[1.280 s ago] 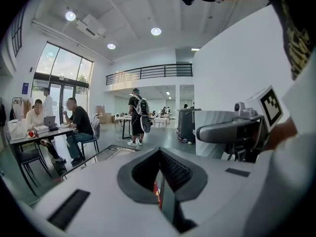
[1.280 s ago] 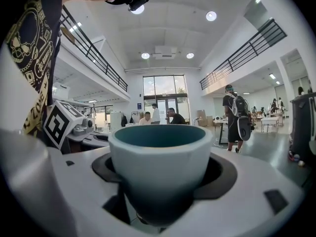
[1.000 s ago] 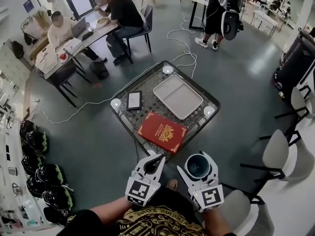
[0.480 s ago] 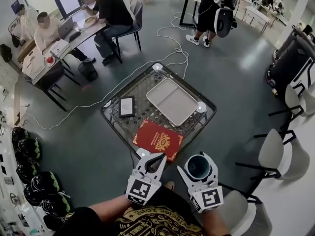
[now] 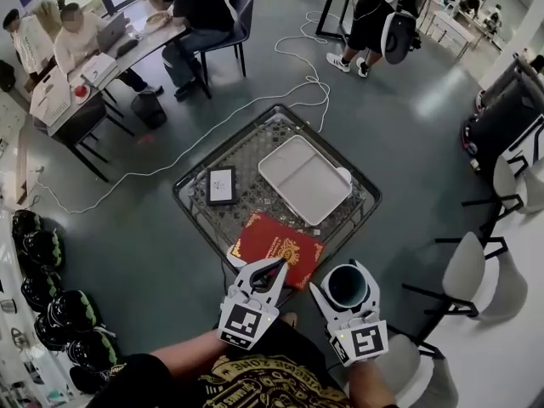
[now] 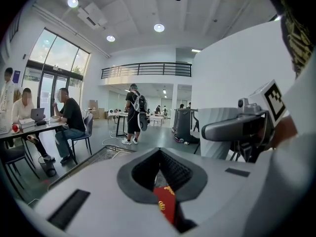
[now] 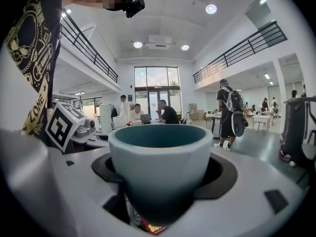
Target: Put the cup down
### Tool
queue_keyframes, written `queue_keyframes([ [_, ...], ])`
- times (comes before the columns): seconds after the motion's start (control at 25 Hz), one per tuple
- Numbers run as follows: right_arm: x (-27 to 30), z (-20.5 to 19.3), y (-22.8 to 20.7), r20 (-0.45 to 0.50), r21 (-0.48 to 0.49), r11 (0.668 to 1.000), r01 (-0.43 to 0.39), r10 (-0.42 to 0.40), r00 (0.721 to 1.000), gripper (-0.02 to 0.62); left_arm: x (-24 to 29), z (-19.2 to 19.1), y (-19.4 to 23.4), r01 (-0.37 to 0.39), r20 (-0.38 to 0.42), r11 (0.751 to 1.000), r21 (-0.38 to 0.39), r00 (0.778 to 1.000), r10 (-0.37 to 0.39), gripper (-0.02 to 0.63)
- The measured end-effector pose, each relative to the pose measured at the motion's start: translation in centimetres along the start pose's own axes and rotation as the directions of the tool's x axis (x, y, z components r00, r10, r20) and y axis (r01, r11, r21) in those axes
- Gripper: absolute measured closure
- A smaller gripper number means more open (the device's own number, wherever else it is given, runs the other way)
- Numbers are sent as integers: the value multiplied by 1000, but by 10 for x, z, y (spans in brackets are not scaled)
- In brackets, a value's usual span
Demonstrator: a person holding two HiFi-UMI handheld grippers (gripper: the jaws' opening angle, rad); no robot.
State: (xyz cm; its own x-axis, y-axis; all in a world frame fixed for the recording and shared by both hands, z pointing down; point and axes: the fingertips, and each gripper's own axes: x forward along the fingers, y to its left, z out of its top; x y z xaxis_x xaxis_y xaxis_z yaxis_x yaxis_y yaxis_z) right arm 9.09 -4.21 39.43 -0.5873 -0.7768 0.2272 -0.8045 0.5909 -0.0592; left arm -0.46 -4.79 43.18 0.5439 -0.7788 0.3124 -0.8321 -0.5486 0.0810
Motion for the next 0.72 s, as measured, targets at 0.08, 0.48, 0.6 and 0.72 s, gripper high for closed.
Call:
queue_keyframes([
  [0.08,10,2,-2,-3,-2,1000,2,-2,1000,222,5,0,8,2,-3,1000,1,1000,-2,603],
  [0.48,59,8,-13,-5,-15,1000,14,-14,1000,222,34,5,41,33,1,999,9,999,-33,603],
  [0.6,71,11,-16,-3,-21,1000,23,-24,1000,222,40,4,46,49,-5,999,11,999,-49,603],
  [0.72,86,14,-20,5,-27,999,34,-34,999,222,47,2,53,62,-14,998,13,998,-62,603],
])
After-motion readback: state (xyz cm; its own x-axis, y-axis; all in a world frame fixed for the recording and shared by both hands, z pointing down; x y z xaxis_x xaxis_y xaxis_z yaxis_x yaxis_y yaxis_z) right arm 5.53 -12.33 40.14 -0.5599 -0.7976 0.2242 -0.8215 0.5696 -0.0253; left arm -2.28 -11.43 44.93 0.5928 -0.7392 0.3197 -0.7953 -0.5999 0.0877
